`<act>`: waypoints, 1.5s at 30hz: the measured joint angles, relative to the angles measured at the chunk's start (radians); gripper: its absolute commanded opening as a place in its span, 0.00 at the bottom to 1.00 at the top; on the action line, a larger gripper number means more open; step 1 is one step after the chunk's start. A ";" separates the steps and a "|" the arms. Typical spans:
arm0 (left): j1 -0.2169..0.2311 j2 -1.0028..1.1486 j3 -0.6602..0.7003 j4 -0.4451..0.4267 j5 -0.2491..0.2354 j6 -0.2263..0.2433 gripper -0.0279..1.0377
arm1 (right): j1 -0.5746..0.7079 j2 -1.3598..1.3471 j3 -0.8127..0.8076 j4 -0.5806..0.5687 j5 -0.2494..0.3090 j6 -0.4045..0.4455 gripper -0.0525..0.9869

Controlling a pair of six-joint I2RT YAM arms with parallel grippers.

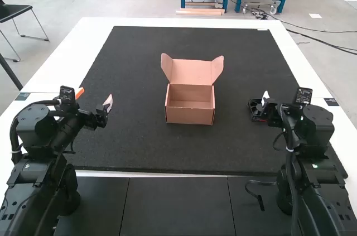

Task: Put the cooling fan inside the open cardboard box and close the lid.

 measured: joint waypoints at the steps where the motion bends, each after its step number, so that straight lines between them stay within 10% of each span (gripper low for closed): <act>1: 0.000 0.000 0.000 0.000 0.000 0.000 0.93 | 0.000 0.000 0.000 0.000 0.000 0.000 0.93; 14: 0.000 -0.002 0.000 0.192 -0.043 -0.062 0.93 | -0.006 0.000 0.000 0.212 0.008 0.044 0.93; 27: 0.000 0.351 0.270 0.166 -0.119 -0.084 0.93 | -0.007 0.280 0.306 0.150 0.019 0.066 0.93; 40: -0.008 0.853 0.847 -0.236 -0.103 -0.083 0.93 | -0.007 0.602 0.860 -0.422 0.013 0.103 0.92; 45: -0.102 0.943 0.931 -0.374 -0.089 -0.034 0.93 | -0.007 0.688 1.015 -0.557 -0.013 0.110 0.93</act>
